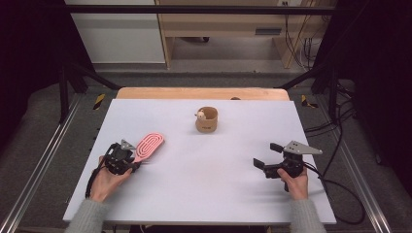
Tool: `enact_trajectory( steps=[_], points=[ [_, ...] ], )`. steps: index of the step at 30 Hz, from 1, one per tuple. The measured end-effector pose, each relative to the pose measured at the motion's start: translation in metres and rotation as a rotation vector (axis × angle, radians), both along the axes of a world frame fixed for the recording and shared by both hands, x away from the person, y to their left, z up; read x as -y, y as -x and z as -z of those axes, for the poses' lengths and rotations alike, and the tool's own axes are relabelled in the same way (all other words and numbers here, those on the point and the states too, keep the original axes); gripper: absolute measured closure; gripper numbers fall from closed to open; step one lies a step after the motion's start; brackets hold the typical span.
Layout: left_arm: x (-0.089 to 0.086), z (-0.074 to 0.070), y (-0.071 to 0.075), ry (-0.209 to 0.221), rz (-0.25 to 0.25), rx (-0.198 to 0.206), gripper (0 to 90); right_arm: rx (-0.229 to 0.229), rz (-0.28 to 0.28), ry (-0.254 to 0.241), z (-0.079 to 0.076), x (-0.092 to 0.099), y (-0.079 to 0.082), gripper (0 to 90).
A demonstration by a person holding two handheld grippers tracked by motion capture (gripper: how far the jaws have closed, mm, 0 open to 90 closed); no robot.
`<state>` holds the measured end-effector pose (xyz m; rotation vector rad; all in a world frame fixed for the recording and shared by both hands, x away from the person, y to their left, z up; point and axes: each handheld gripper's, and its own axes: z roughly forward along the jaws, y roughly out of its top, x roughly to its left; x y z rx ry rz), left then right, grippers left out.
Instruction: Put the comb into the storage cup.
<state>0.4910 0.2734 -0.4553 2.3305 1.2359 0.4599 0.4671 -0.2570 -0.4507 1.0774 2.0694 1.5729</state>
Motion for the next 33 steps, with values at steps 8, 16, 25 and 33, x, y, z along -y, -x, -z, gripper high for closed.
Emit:
enact_trajectory(
  steps=[8, 16, 25, 33],
  points=[
    [-0.002, -0.006, 0.004, 0.019, -0.001, 0.037, 69.1, 0.001, 0.000, 0.000, 0.000, 0.000, 0.000, 0.3],
    [-0.003, -0.011, 0.008, 0.037, -0.004, 0.059, 69.1, 0.001, 0.000, 0.001, 0.000, 0.000, 0.000, 0.3],
    [-0.001, -0.015, 0.011, 0.052, -0.003, 0.075, 69.1, -0.002, -0.001, 0.001, 0.000, 0.000, 0.000, 0.3],
    [0.002, -0.020, 0.015, 0.064, 0.002, 0.096, 69.2, -0.007, 0.000, -0.001, 0.001, -0.001, 0.000, 0.4]
  ],
)
